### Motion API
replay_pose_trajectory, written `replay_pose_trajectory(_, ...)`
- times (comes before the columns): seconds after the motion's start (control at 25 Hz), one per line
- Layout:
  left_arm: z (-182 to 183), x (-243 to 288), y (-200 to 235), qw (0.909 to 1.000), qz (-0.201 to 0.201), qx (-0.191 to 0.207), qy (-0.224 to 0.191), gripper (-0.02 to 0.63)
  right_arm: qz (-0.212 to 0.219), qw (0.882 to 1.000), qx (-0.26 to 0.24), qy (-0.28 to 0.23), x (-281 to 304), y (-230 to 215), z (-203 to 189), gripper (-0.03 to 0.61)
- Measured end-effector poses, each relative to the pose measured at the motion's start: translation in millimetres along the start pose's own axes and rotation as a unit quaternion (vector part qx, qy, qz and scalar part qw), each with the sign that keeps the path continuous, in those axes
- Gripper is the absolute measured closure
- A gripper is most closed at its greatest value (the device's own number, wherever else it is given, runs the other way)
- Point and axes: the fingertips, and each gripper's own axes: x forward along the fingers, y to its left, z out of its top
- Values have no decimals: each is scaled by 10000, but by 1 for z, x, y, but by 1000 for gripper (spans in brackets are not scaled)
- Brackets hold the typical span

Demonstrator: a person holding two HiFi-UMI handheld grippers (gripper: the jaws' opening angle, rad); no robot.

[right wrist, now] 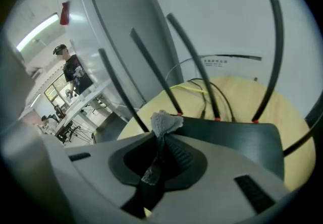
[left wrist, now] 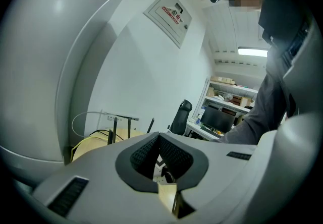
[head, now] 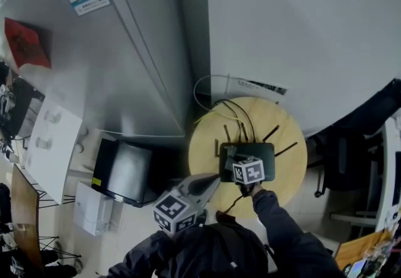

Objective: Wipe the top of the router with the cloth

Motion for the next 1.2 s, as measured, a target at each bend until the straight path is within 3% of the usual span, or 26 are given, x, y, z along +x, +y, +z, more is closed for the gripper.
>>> replay_pose_trajectory(0.12,1,-7,3,10000,60,4,-61,620,174,9994,-198,223,17,25,-7,508)
replay_pose_trajectory(0.28,-1,-13,4,9999,110,-6,-94,621,69,9990,-201,386,20,17,-20,508)
replay_pose_trajectory(0.96,-4,9,-16,9996,-262,119,48,621,-934,9938,552,236,-75,-150,-62,506)
replay_pose_trajectory(1.2,-6,6,-16,9997,-222,120,67,621,-1142,9910,681,168,-86,-163,-66,507)
